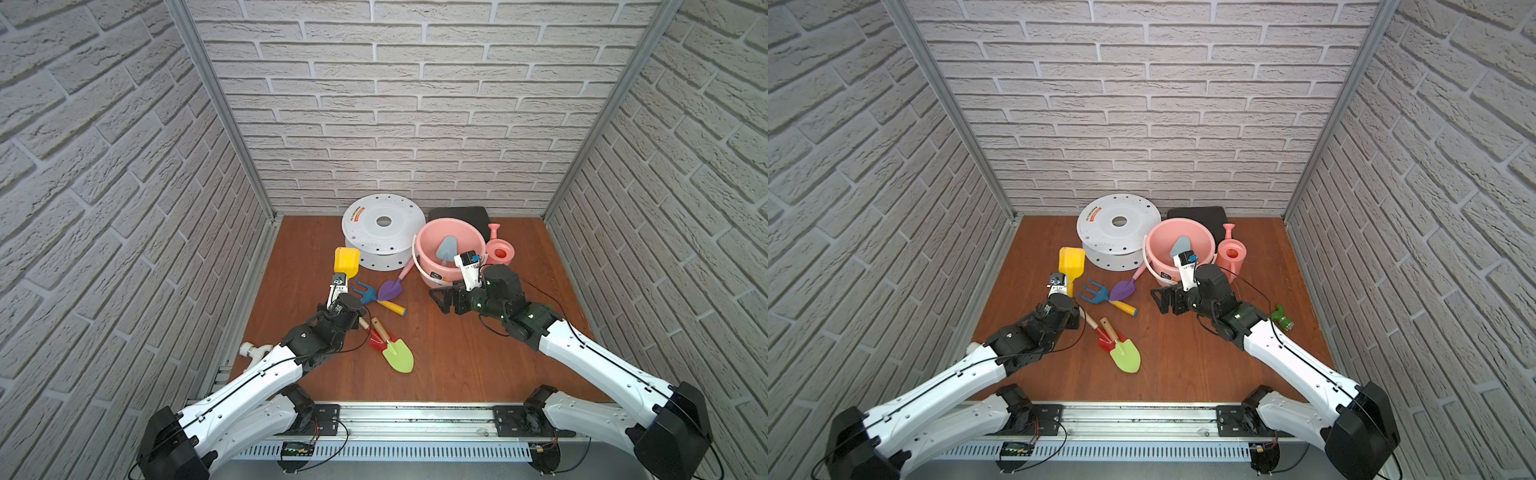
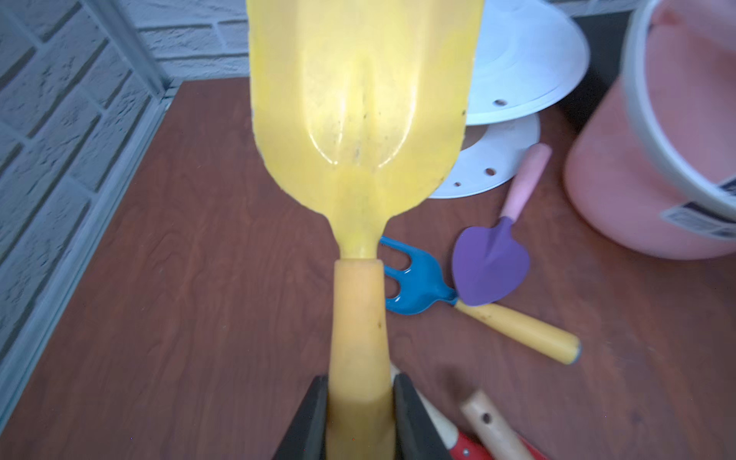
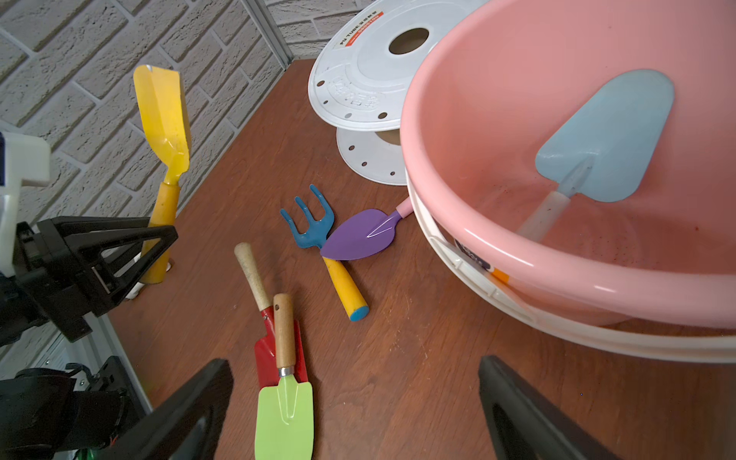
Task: Organize the gardening tools
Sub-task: Pick up the gardening tool from the center of the board.
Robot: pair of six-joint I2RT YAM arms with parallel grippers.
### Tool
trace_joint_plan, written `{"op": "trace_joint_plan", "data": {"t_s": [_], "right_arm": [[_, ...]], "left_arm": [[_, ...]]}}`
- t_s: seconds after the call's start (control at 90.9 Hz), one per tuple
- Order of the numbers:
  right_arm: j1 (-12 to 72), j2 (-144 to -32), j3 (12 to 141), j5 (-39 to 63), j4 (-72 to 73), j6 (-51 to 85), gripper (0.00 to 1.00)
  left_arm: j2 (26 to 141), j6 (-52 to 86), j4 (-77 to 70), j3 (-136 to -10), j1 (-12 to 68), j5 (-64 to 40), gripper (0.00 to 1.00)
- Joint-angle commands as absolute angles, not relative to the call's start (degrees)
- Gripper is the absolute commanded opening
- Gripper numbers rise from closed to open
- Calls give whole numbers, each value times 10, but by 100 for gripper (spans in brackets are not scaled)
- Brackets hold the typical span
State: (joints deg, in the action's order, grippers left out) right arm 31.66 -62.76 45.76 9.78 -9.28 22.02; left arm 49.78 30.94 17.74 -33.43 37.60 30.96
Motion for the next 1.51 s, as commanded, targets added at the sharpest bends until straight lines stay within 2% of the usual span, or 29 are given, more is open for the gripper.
{"op": "trace_joint_plan", "data": {"t_s": [0.0, 0.055, 0.121, 0.242, 0.264, 0.473, 0.814, 0.968, 1.089, 1.199, 1.287, 1.331, 1.397, 1.496], "right_arm": [[322, -628, 480, 149, -62, 209, 100], [323, -633, 488, 169, -63, 206, 100], [325, -642, 498, 190, -65, 203, 93], [328, -670, 529, 214, -76, 200, 62], [329, -675, 535, 215, -80, 200, 60], [335, -707, 578, 209, -99, 198, 58], [336, -727, 623, 183, -135, 178, 48], [336, -735, 636, 185, -148, 172, 37], [336, -736, 639, 185, -149, 172, 24], [336, -739, 644, 187, -151, 173, 5], [335, -739, 646, 189, -151, 175, 3], [335, -738, 647, 188, -151, 176, 3], [334, -734, 648, 183, -152, 176, 3], [332, -727, 651, 170, -158, 177, 3]], "left_arm": [[489, 224, 37, -305, 402, 239, 10], [497, 207, 22, -305, 420, 238, 9], [510, 192, 12, -308, 436, 233, 8], [529, 169, -14, -308, 467, 221, 8], [532, 164, -20, -307, 474, 220, 8], [558, 125, -47, -306, 525, 226, 8], [548, 109, -49, -299, 552, 215, 7], [535, 106, -46, -293, 555, 213, 7], [525, 106, -45, -288, 556, 197, 7], [521, 105, -44, -286, 557, 186, 7], [524, 106, -42, -287, 556, 185, 7], [524, 106, -40, -288, 556, 185, 10], [523, 109, -37, -289, 556, 189, 27], [517, 115, -27, -291, 556, 204, 31]]}}
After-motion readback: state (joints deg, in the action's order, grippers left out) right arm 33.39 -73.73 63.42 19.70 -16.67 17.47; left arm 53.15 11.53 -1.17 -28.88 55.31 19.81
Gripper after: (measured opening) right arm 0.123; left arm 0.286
